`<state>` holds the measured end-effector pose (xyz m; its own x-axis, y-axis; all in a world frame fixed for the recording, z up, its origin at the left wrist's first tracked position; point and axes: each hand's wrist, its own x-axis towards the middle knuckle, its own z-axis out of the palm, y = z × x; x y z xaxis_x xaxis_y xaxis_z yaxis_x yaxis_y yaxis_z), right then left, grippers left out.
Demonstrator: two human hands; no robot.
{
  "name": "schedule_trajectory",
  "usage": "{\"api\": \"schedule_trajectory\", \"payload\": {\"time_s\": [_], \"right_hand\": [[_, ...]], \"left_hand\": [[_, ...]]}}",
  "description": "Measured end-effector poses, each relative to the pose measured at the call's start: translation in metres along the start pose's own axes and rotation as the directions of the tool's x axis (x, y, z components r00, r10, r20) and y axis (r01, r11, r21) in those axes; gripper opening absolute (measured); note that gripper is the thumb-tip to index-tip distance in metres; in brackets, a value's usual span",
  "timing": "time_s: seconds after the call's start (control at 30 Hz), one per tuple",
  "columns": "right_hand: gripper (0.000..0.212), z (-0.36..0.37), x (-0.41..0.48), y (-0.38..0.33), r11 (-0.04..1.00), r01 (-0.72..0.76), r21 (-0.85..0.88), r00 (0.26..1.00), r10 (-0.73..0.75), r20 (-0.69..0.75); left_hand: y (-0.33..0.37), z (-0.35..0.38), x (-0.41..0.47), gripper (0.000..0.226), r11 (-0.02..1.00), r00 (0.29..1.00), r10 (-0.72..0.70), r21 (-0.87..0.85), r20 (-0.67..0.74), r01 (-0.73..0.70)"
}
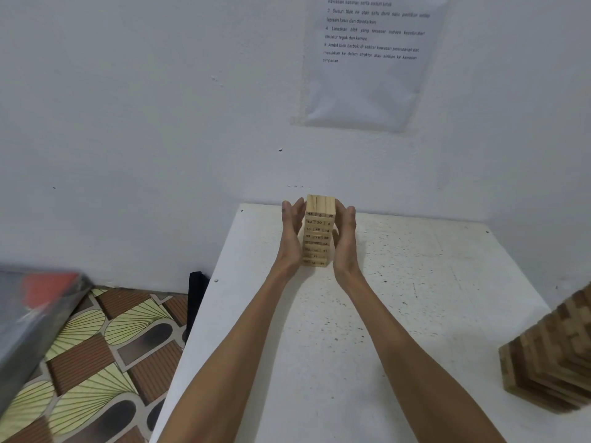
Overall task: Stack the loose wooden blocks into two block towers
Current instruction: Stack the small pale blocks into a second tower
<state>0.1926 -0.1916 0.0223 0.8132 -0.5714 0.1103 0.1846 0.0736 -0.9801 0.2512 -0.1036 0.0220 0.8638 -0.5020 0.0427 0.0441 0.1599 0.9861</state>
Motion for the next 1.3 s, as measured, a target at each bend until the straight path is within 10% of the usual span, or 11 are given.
{"api": "schedule_trajectory", "payload": {"time_s": [0.2,0.43,1.3], "right_hand": [[0.054,-0.049,-0.011,0.001,0.979,0.113,-0.172,0.989,-0.095,0.111],[0.069,-0.066,-0.005,-0.012,0.899,0.19,-0.394,0.967,-0.102,0.233],[0.07,-0.062,0.0,-0.018,0.924,0.13,-0.359,0.969,-0.041,0.245]], "left_hand": [[-0.001,-0.038,-0.011,0.063,0.969,0.987,0.082,0.222,0.136,-0.111],[0.007,-0.053,0.0,0.088,0.888,0.967,0.092,0.42,0.239,-0.188],[0.012,-0.047,0.009,0.081,0.906,0.956,0.099,0.373,0.275,-0.201]]}}
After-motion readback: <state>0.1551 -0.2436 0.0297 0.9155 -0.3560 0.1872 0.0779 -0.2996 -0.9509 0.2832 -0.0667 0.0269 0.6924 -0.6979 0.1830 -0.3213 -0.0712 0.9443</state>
